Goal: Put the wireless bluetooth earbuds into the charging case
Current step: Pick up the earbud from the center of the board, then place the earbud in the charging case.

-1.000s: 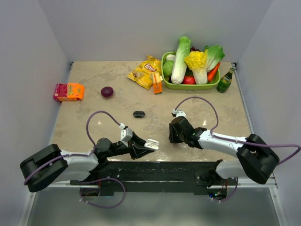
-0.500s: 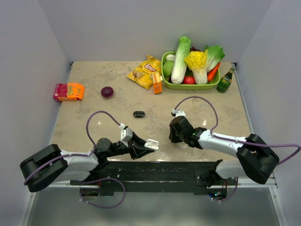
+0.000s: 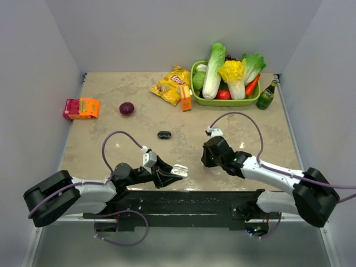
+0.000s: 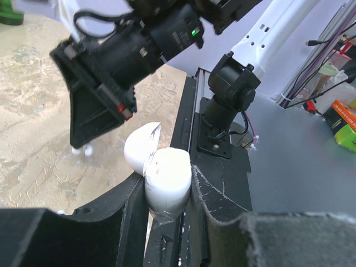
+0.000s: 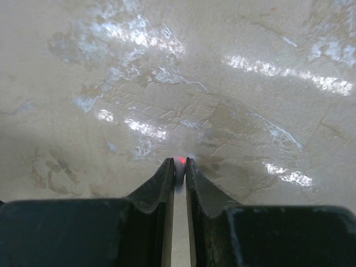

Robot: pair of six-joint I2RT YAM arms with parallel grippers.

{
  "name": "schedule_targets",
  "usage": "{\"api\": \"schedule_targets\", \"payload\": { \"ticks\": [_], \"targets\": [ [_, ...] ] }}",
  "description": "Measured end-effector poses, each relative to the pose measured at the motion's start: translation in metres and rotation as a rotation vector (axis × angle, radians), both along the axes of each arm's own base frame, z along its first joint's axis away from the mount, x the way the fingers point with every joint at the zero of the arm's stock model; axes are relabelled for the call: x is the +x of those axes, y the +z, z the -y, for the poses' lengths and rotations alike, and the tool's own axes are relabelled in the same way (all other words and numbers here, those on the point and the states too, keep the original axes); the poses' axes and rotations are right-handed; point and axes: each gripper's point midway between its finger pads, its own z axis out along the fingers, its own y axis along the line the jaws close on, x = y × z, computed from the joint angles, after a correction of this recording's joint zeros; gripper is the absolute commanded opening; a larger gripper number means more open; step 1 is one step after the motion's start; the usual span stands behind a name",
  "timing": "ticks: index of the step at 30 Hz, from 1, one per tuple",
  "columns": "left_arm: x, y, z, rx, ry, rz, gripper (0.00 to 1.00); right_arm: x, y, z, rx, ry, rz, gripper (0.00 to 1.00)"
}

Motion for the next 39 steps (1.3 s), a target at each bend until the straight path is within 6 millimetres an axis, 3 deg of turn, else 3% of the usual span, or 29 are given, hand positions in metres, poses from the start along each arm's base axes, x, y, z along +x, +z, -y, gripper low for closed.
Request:
{"api": "schedule_targets", "payload": {
  "ticks": [10,18,21,25,30,35,39],
  "targets": [
    [0.003,0.0,0.0,-0.002,0.017,-0.003,0.0,-0.006,0.087,0.004,0.158,0.063,0.211,0.0],
    [0.003,0.0,0.0,-0.002,0.019,-0.003,0.0,-0.033,0.197,-0.018,0.314,0.348,0.396,0.0],
    [0.0,0.0,0.0,0.0,-0.001,-0.002,0.0,-0.048,0.225,-0.023,0.334,0.469,0.432,0.0],
    [-0.006,-0.004,0.0,0.01,-0.046,-0.031,0.0,-0.069,0.237,-0.026,0.325,0.599,0.436,0.0],
    [-0.016,-0.02,0.005,0.063,-0.152,-0.151,0.0,-0.092,0.236,-0.028,0.32,0.723,0.412,0.0],
    [-0.021,-0.033,0.012,0.109,-0.223,-0.284,0.0,-0.103,0.228,-0.029,0.309,0.777,0.38,0.0],
    [-0.02,-0.03,0.015,0.107,-0.238,-0.311,0.0,-0.107,0.227,-0.03,0.309,0.79,0.372,0.0]
  ]
}}
